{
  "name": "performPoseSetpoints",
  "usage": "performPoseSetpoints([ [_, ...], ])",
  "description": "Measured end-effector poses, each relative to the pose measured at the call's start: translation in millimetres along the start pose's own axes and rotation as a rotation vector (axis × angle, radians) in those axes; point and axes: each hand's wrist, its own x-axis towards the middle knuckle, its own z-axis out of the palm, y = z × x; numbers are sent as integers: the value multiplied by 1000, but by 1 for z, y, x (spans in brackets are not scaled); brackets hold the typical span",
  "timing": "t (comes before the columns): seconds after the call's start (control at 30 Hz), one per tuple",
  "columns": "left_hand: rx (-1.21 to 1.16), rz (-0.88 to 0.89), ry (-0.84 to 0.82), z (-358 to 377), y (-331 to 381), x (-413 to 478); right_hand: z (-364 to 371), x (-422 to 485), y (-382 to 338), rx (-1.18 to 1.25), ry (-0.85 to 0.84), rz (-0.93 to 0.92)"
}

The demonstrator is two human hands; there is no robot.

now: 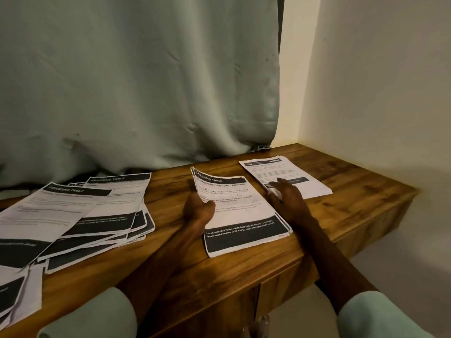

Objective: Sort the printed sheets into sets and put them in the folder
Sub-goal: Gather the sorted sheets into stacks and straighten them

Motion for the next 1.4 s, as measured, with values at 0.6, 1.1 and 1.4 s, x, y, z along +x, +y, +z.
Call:
performPoseSetpoints([
  [0.6, 99, 137, 110, -2, -10, 1, -19, -11, -31, 42, 262, -18],
  [1.1, 491, 309, 107, -15, -11, -20, -32, -67, -84, 303, 516, 138],
  [1.4, 533, 546, 49, -82, -18, -53, 13, -110, -233, 239, 257, -198],
])
